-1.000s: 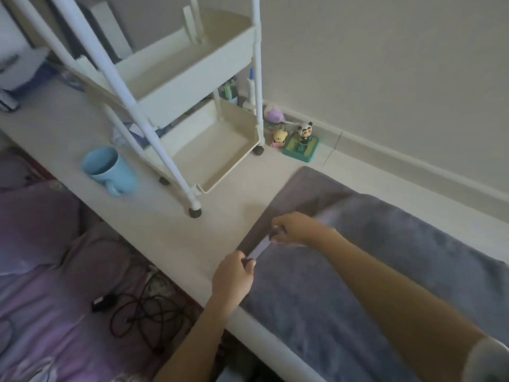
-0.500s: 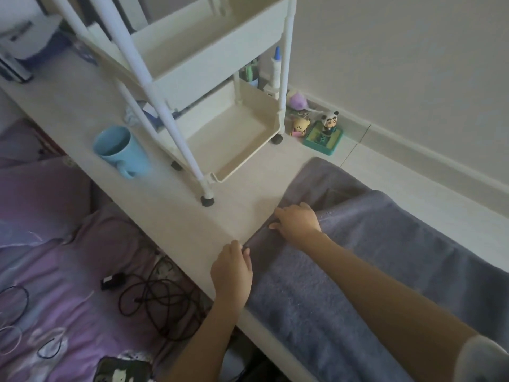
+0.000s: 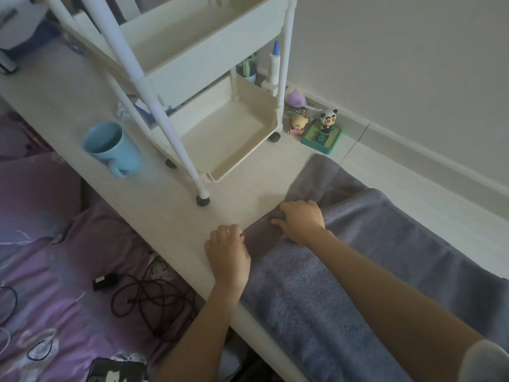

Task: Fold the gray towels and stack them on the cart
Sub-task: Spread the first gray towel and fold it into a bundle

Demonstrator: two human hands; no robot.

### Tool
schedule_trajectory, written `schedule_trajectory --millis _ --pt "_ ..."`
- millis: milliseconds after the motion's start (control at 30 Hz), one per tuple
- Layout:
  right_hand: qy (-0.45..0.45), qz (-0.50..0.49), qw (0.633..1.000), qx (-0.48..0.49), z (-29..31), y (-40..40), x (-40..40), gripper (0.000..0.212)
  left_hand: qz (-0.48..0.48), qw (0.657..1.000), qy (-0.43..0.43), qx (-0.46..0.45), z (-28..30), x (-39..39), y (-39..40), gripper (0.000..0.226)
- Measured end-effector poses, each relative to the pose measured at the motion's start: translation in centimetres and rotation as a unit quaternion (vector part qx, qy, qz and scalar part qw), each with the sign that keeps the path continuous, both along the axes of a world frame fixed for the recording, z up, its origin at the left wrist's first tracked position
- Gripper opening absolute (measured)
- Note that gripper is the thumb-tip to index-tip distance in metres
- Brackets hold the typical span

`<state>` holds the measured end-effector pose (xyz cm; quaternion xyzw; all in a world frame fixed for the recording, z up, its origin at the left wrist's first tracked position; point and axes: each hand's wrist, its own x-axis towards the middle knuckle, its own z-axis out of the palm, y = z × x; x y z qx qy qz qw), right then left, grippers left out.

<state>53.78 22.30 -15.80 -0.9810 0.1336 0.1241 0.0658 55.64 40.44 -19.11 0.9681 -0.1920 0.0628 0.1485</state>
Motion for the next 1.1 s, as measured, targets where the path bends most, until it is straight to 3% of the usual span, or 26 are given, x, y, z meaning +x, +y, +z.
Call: schedule_trajectory --millis 67,167,367,433,500,567,633,700,767,833,900,1000,1100 --pt "-0.009 -0.010 1.000 0.000 -0.1 0.1 0.1 0.038 -0.055 0.997 -0.016 -0.047 -0.4 -0.6 -1.4 0.004" --pt "0.004 -0.014 0.999 0.039 0.1 -0.7 0.4 0.035 -0.086 0.995 -0.009 -0.052 -1.8 -1.1 -2.5 0.023" --pt "0.101 -0.047 0.955 0.275 4.4 -6.6 1.6 0.046 -0.076 0.996 -0.003 -0.055 -2.7 -0.6 -2.4 0.021" --pt "0.155 -0.028 0.958 0.239 6.2 -8.8 1.9 0.038 -0.073 0.996 0.002 -0.055 -2.7 -0.7 -2.4 0.022" --pt "0.202 0.012 0.975 0.095 7.5 -10.8 2.5 0.032 -0.067 0.996 0.005 -0.056 -2.6 -0.6 -2.4 0.023" --pt "0.166 0.019 0.985 -0.036 7.8 -12.3 3.3 0.030 -0.067 0.996 0.004 -0.056 -2.5 -0.7 -2.4 0.026" --pt "0.056 -0.043 0.996 -0.045 7.4 -13.0 4.1 0.022 -0.063 0.996 0.011 -0.056 -2.4 -0.7 -2.6 0.025" --pt "-0.049 -0.160 0.982 0.086 5.9 -12.8 4.2 0.017 -0.048 0.997 0.024 -0.062 -2.3 -0.6 -2.7 0.025" --pt "-0.112 -0.248 0.938 0.214 3.8 -12.1 3.3 0.015 -0.029 0.996 0.049 -0.063 -2.0 -0.3 -3.0 0.037" --pt "-0.130 -0.299 0.905 0.273 2.6 -11.6 2.2 0.015 -0.018 0.996 0.062 -0.061 -1.6 0.0 -3.2 0.039" --pt "-0.115 -0.293 0.895 0.317 3.0 -12.1 1.7 0.009 -0.004 0.995 0.076 -0.060 -1.2 0.4 -3.7 0.036" --pt "-0.029 -0.234 0.917 0.321 3.9 -13.5 2.5 0.019 0.011 0.993 0.082 -0.080 -0.9 1.0 -4.7 0.027" --pt "-0.015 -0.251 0.933 0.257 3.1 -13.9 3.6 0.008 -0.009 0.994 0.051 -0.095 -1.4 1.6 -5.4 0.020"
